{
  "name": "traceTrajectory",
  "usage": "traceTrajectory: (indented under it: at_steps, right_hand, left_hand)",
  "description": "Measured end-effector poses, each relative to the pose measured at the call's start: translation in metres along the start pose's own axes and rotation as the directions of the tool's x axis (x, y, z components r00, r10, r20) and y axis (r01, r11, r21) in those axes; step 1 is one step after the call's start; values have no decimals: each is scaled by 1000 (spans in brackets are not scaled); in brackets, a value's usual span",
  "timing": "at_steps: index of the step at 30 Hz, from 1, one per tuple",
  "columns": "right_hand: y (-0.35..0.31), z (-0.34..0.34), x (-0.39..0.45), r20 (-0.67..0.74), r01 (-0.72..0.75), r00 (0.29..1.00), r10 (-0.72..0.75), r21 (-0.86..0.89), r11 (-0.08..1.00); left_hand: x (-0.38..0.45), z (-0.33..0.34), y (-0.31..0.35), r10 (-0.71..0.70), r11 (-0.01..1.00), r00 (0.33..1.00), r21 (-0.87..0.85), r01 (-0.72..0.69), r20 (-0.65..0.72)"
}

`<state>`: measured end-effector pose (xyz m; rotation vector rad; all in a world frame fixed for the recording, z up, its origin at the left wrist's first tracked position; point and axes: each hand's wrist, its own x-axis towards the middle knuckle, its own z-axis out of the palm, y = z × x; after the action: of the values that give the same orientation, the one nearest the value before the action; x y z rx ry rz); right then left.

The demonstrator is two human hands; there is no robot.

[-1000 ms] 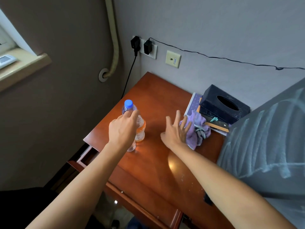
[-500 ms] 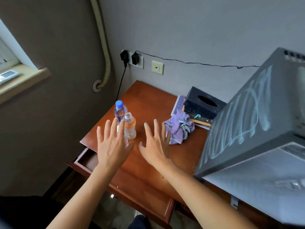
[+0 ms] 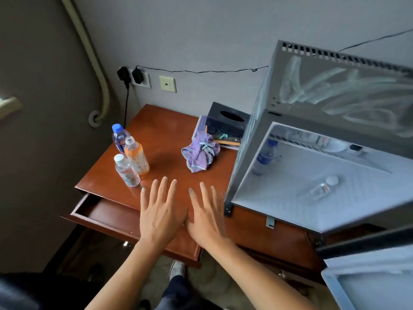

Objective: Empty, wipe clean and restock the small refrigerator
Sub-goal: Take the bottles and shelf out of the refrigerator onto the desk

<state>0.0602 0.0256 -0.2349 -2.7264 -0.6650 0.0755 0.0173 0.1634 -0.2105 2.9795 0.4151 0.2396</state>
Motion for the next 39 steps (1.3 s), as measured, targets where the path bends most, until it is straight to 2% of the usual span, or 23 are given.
traceTrajectory:
  at_steps: [5, 12, 19, 25, 30, 35, 39]
  right_hand:
    - [44, -9, -50, 25, -77, 997, 78, -28, 997]
    - [115, -29, -98, -36, -261, 965, 259, -62, 963]
    - [192, -75, -103, -98, -448, 891, 444, -20, 894]
    - [231, -119, -67, -212, -587, 773, 598, 117, 801]
    - [261, -145, -30, -201, -651, 722, 662, 125, 749]
    - [286, -145, -7, -105, -679, 723, 682, 71, 731]
    - [294, -133, -13, -206, -690, 712, 671, -29, 723]
  left_hand:
    - [-33, 17, 47, 57, 998, 995, -21, -55, 83]
    - [-52, 38, 117, 221, 975, 963, -35, -218, 152]
    - [-42, 43, 213, 378, 926, 910, -72, -371, 172]
    - [-17, 48, 280, 459, 889, 866, -103, -447, 200]
    - [-1, 37, 296, 486, 873, 842, -89, -479, 234]
    - [6, 31, 288, 486, 874, 843, -103, -475, 232]
    - [14, 31, 269, 457, 889, 858, -100, -447, 233]
